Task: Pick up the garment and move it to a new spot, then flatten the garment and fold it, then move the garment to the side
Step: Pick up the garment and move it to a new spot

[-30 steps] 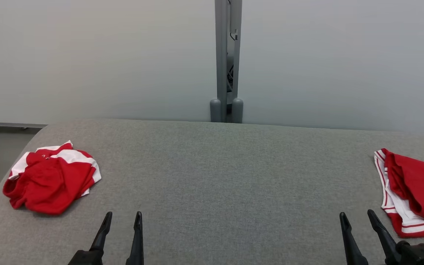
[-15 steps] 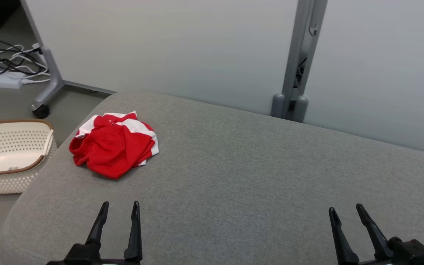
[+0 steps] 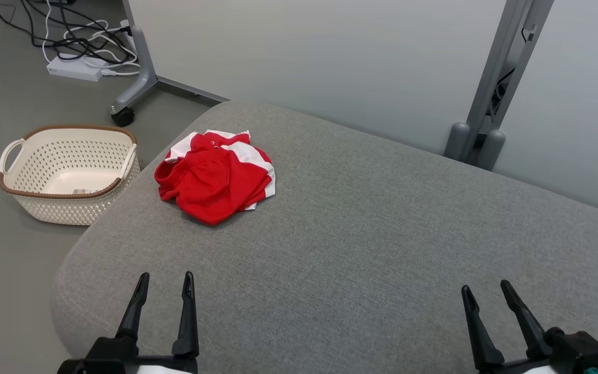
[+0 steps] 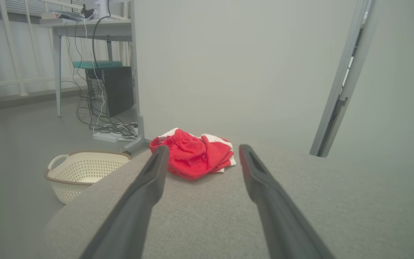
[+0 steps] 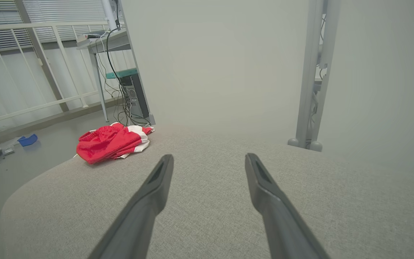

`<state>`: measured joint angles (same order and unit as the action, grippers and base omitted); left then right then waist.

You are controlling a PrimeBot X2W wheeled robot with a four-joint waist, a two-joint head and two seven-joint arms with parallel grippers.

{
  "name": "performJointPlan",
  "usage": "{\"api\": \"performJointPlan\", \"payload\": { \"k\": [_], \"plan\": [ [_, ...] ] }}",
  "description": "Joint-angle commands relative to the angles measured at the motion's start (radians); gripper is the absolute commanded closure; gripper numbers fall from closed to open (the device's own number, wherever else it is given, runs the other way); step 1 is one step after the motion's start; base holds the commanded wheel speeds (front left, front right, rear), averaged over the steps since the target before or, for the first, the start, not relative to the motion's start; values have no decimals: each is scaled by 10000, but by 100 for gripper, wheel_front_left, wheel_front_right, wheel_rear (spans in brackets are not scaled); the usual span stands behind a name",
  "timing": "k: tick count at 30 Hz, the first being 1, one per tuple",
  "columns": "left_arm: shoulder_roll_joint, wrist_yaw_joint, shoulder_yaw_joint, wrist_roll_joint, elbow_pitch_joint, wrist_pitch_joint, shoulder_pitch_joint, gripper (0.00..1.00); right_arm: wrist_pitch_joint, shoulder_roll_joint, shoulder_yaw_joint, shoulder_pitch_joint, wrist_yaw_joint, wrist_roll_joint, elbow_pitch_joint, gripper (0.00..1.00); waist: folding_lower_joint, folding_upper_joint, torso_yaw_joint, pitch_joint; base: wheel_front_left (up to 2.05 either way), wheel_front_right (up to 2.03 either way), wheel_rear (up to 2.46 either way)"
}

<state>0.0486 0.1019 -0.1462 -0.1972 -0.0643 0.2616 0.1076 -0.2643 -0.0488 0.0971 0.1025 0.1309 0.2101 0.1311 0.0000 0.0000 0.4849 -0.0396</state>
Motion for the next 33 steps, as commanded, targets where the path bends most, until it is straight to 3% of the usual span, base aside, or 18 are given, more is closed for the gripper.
{"api": "performJointPlan", "payload": {
  "k": [1, 14, 21, 33],
  "plan": [
    [41, 66, 17, -73, 35, 35, -145, 0, -7, -43, -40, -103, -4, -56, -23, 0, 0, 0, 55, 65, 0, 0, 0],
    [40, 183, -219, -379, -206, 35, -640, 0, -7, -93, -31, -126, -4, -266, 7, 0, 0, 0, 289, 412, 0, 0, 0],
    [32, 221, -159, -1424, -798, 34, -2342, 0, -7, -638, 44, -583, -4, -480, -124, 0, 0, 0, -139, 1609, 0, 0, 0],
    [138, 142, 199, -2284, -4694, -613, -6470, 0, -7, -1570, 379, -1648, -4, -679, -181, 0, 0, 0, -1113, 3302, 0, 0, 0]
  ]
}}
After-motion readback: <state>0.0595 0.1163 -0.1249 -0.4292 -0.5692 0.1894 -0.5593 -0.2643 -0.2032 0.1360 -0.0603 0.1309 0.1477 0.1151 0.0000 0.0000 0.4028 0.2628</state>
